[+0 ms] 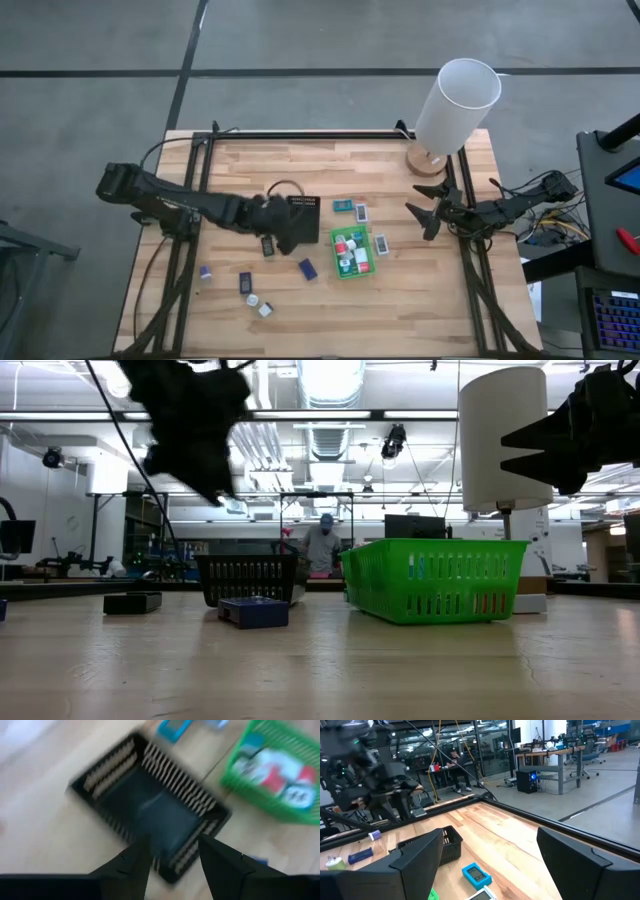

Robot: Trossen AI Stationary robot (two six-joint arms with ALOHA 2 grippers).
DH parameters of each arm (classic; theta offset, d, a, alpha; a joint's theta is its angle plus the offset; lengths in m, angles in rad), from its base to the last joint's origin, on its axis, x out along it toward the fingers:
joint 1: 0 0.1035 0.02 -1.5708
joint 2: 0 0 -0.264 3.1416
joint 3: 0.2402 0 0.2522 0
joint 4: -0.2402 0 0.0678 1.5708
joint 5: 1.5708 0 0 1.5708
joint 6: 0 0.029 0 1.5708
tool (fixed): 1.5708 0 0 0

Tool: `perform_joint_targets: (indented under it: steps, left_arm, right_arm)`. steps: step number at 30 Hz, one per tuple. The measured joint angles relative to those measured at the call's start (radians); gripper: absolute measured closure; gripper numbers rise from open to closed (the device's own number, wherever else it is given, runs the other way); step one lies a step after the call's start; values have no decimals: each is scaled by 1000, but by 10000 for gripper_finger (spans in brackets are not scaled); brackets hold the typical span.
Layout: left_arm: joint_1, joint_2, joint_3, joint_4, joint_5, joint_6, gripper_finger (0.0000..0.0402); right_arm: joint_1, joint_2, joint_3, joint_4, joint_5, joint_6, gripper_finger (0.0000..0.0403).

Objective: Pick & Place Office items
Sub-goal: Put the violet charger adapter into the green bin

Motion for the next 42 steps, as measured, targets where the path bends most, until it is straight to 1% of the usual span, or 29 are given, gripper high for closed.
perform_joint_targets:
  steps: [3, 8, 10, 14, 18, 23, 28, 39, 40, 42]
  left_arm:
    - [-88, -1, 0, -113, -64, -190, 229]
    - [-224, -3, 9, -261, -203, -484, 230]
    - [-264, -3, 14, -320, -222, -605, 232]
    - [-321, -4, 14, -408, -212, -790, 232]
    - [-373, -4, 13, -429, -179, -885, 231]
    - [-447, -3, 4, -457, -81, -1047, 230]
    - [-532, -3, 1, -493, -49, -1192, 229]
    - [-651, -2, 1, -574, -1, -1301, 229]
    - [-657, -2, 1, -575, -8, -1291, 230]
    - [-665, -1, 1, -573, -55, -1240, 231]
  right_arm:
    - [0, 0, 0, 0, 0, 0, 80]
    - [0, 0, 0, 0, 0, 0, 85]
    - [0, 0, 0, 0, 0, 0, 87]
    - [0, 0, 0, 0, 0, 0, 90]
    - [0, 0, 0, 0, 0, 0, 92]
    - [0, 0, 0, 0, 0, 0, 87]
    - [0, 0, 0, 0, 0, 0, 81]
    - [0, 1, 0, 0, 0, 0, 90]
    - [0, 1, 0, 0, 0, 0, 91]
    - [0, 1, 0, 0, 0, 0, 92]
